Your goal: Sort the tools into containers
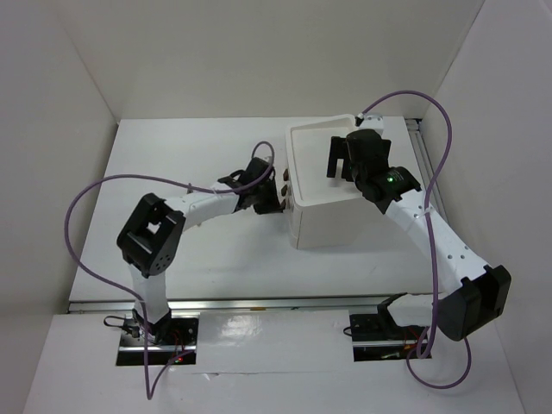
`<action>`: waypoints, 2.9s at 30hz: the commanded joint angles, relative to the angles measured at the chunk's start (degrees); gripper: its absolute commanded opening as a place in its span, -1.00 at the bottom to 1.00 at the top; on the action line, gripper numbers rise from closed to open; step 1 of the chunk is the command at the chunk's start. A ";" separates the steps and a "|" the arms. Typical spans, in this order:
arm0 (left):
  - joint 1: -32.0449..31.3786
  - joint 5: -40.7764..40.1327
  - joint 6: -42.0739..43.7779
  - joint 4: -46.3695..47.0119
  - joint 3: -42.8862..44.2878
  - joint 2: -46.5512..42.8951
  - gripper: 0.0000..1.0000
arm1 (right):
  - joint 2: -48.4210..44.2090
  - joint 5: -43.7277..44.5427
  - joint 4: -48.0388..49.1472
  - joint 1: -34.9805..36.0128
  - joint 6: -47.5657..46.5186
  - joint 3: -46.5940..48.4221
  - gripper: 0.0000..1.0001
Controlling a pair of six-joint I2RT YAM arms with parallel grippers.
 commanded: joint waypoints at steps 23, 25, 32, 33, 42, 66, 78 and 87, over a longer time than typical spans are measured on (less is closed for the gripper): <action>27.32 -19.05 0.69 -25.15 -2.60 -11.94 0.45 | -2.26 -2.08 -10.62 1.81 1.41 4.15 1.00; 27.94 -18.52 2.27 -24.45 -2.60 -10.01 0.43 | -2.87 -2.61 -10.62 1.81 1.41 3.63 1.00; 28.99 -16.15 2.09 -22.25 -4.52 -3.68 0.37 | -3.40 0.03 -13.60 1.81 1.41 6.87 1.00; 29.00 -16.15 2.09 -21.73 -4.53 -1.76 0.34 | -4.01 0.03 -14.31 1.81 0.89 8.79 1.00; 27.33 -14.48 2.80 -23.99 -3.14 3.44 -0.94 | -4.02 1.69 -19.50 1.81 -0.78 20.58 1.00; -0.61 11.35 13.17 -15.50 31.33 -16.60 -1.00 | -8.41 4.25 -21.52 1.81 -2.54 20.32 1.00; -4.75 12.68 10.71 -7.75 32.56 -7.54 -1.00 | -8.94 5.30 -21.52 1.81 -3.07 20.32 1.00; -4.75 15.93 7.54 -4.24 33.87 -1.83 -0.99 | -9.46 5.92 -20.99 1.81 -3.07 19.72 1.00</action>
